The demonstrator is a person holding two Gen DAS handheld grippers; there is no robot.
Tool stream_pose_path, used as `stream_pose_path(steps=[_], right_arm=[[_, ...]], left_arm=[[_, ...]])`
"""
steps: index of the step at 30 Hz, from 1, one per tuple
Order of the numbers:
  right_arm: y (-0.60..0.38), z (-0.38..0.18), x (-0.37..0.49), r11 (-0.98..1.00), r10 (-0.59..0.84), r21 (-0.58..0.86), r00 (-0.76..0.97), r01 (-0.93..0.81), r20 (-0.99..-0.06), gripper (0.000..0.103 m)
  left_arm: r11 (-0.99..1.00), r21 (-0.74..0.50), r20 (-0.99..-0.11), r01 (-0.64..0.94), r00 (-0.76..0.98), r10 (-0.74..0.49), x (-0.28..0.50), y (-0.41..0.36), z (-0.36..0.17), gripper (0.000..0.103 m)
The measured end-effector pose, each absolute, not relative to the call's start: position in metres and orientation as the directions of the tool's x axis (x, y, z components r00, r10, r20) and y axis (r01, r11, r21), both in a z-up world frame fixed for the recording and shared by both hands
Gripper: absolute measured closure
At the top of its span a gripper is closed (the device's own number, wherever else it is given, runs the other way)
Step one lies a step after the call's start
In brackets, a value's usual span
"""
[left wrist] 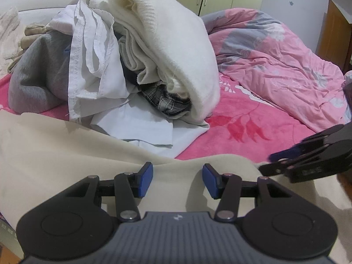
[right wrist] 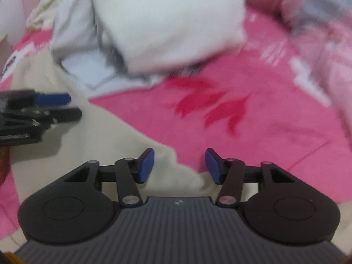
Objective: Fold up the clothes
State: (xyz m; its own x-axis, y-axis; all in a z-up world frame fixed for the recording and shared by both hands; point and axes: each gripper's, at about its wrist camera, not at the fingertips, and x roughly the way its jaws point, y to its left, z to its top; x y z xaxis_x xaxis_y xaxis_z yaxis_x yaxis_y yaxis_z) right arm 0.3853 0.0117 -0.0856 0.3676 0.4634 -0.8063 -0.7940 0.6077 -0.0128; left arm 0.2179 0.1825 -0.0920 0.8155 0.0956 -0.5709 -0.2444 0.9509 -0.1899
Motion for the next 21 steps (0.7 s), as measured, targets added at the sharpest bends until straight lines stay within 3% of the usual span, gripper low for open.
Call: stream_pose_path(steps=[2,3,10,14,21], right_arm=[[0.017,-0.085,0.379,0.590,0.502,0.005,0.362,-0.807,-0.786,0.099],[0.020,-0.085,0.376,0.581,0.522,0.014,0.359,-0.814,-0.774,0.100],[0.014,-0.103,0.379,0.664,0.578,0.060,0.461,-0.745,-0.674,0.099],[-0.015,-0.088,0.387,0.726,0.653,0.260,0.518,-0.637,-0.552,0.095],[-0.063,-0.036,0.372,0.744,0.650,0.316,0.532,-0.589,-0.542,0.091]], left_arm=[[0.950,-0.194,-0.571,-0.246,0.816,0.095,0.218,0.182,-0.092,0.051],[0.949,-0.194,-0.571,-0.247,0.815,0.096,0.218,0.183,-0.092,0.051],[0.952,-0.178,-0.571,-0.248,0.814,0.106,0.219,0.180,-0.093,0.051],[0.951,-0.186,-0.569,-0.248,0.816,0.101,0.218,0.182,-0.093,0.051],[0.951,-0.186,-0.571,-0.248,0.815,0.101,0.218,0.183,-0.093,0.051]])
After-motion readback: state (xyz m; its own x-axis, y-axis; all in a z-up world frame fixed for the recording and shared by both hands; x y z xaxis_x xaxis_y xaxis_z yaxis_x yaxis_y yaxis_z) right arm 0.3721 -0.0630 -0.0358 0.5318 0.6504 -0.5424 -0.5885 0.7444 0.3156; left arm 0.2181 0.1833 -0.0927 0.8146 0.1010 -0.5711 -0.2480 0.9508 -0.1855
